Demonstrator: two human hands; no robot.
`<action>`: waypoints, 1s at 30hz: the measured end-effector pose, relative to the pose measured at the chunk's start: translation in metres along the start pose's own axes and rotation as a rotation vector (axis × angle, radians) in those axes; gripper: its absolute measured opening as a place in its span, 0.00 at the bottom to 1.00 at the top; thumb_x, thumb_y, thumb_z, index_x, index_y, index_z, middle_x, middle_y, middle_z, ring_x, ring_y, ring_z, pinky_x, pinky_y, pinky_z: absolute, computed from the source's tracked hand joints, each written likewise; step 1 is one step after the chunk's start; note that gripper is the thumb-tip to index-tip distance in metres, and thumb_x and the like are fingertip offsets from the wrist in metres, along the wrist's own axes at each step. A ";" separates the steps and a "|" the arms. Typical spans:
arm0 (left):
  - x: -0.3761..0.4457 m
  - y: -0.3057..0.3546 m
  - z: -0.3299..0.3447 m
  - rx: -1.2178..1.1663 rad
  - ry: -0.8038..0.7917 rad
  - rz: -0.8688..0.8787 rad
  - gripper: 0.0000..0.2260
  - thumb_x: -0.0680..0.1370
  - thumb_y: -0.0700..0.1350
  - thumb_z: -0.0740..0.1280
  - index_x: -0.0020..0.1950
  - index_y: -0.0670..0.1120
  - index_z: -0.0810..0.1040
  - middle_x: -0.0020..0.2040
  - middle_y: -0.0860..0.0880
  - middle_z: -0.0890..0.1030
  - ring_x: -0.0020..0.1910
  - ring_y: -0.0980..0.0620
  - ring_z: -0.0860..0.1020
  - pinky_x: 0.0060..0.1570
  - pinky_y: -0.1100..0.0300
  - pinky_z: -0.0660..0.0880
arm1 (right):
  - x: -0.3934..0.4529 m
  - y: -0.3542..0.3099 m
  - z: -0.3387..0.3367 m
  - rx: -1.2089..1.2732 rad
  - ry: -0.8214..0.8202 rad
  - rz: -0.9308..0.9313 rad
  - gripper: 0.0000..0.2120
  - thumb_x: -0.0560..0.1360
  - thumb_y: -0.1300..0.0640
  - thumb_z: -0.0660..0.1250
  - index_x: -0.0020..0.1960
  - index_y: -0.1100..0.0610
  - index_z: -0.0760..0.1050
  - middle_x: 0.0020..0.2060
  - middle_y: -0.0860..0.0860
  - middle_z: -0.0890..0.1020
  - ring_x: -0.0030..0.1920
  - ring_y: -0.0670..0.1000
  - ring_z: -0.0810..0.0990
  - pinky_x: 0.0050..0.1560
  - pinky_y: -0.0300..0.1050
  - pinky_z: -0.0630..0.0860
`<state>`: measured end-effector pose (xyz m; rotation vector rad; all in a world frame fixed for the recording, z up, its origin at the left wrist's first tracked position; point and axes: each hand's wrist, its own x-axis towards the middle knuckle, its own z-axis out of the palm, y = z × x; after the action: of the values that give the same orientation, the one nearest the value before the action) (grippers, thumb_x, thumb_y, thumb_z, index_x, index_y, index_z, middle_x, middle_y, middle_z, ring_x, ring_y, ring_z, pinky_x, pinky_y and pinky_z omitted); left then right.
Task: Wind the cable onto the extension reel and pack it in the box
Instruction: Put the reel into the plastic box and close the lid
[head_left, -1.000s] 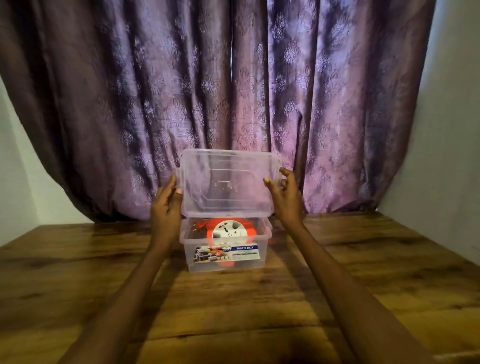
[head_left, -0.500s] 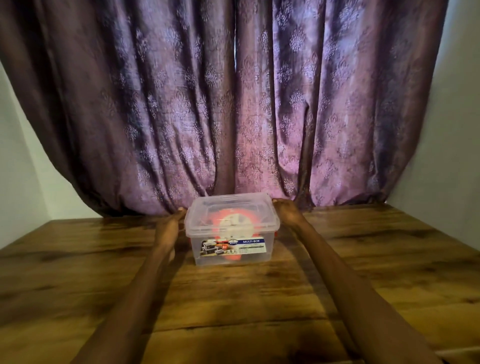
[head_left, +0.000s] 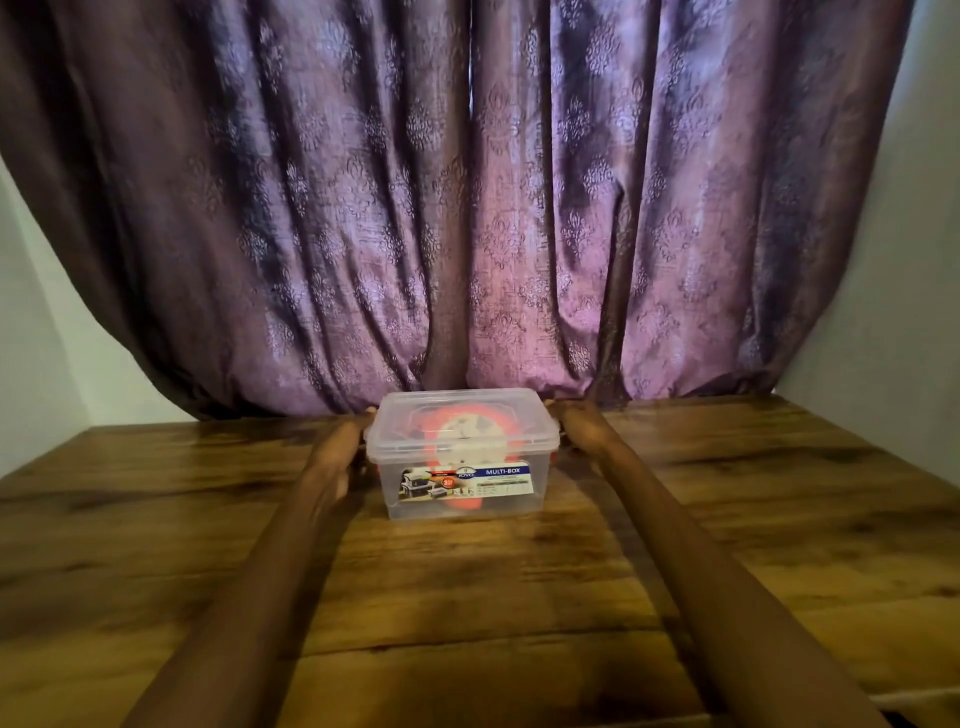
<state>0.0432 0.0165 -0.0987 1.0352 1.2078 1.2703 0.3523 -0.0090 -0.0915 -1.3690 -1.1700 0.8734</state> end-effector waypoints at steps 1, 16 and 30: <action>0.002 -0.002 -0.001 -0.008 -0.006 0.004 0.11 0.80 0.50 0.65 0.43 0.46 0.82 0.32 0.51 0.81 0.27 0.54 0.73 0.26 0.63 0.67 | 0.000 0.001 0.000 0.017 -0.001 0.004 0.09 0.77 0.62 0.62 0.47 0.63 0.81 0.33 0.58 0.80 0.30 0.54 0.73 0.27 0.40 0.65; -0.010 -0.019 0.007 -0.220 -0.031 -0.004 0.20 0.74 0.50 0.70 0.62 0.40 0.82 0.63 0.36 0.81 0.59 0.36 0.80 0.68 0.34 0.71 | -0.002 0.031 0.018 0.388 0.108 0.040 0.16 0.76 0.52 0.68 0.51 0.66 0.81 0.40 0.60 0.81 0.40 0.58 0.76 0.38 0.52 0.71; -0.006 -0.016 0.002 -0.469 -0.070 -0.130 0.20 0.77 0.47 0.71 0.67 0.39 0.79 0.61 0.43 0.83 0.58 0.45 0.80 0.65 0.48 0.77 | -0.007 0.032 0.017 0.599 0.085 0.193 0.06 0.72 0.50 0.72 0.40 0.53 0.82 0.33 0.48 0.81 0.32 0.48 0.77 0.34 0.44 0.73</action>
<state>0.0476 0.0102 -0.1136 0.6412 0.8503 1.3195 0.3395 -0.0090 -0.1266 -1.0156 -0.6362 1.1754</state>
